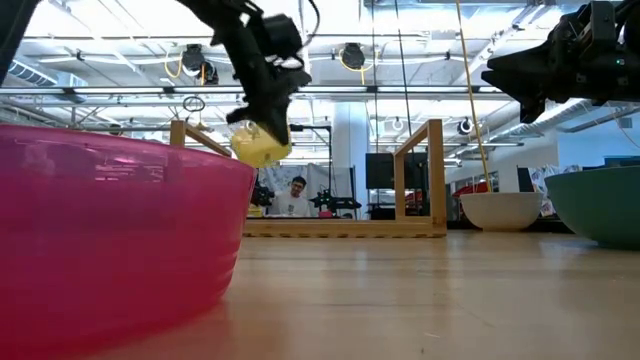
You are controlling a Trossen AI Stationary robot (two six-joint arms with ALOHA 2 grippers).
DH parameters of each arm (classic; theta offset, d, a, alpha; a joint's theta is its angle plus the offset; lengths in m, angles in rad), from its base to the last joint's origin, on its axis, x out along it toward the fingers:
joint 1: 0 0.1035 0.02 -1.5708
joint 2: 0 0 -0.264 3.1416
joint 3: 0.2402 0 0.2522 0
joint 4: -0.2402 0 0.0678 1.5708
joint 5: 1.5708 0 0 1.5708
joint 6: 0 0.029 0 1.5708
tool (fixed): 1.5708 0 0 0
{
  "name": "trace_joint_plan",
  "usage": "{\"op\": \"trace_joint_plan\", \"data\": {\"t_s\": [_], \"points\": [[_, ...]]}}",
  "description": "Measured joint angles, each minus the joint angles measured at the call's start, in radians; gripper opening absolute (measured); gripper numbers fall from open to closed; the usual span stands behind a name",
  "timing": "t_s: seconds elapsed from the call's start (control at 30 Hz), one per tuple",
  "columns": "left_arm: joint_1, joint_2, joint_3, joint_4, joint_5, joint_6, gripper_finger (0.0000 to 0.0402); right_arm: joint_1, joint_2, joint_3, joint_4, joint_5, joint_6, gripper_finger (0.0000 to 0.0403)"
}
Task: Place and stack bowls onto a shelf
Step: Put the yellow bowl on the shelf
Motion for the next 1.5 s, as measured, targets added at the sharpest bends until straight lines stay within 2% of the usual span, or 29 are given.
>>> {"op": "trace_joint_plan", "data": {"t_s": [0.07,0.6,0.83,1.5], "points": [[-0.001,0.028,0.000,0.014,0.023,0.023,0.0004,0.000,0.000,0.000,0.000,0.000,0.000,0.0110],[0.005,0.188,0.000,0.002,0.004,0.039,0.0004,0.000,0.000,0.000,0.000,0.000,0.002,0.0110],[0.009,0.205,-0.002,-0.058,-0.014,0.024,0.0004,0.000,0.000,0.000,0.000,0.000,0.003,0.0110],[0.003,0.204,-0.002,-0.067,0.015,0.045,0.0031,0.000,0.000,0.000,0.008,0.000,0.006,0.0110]]}}
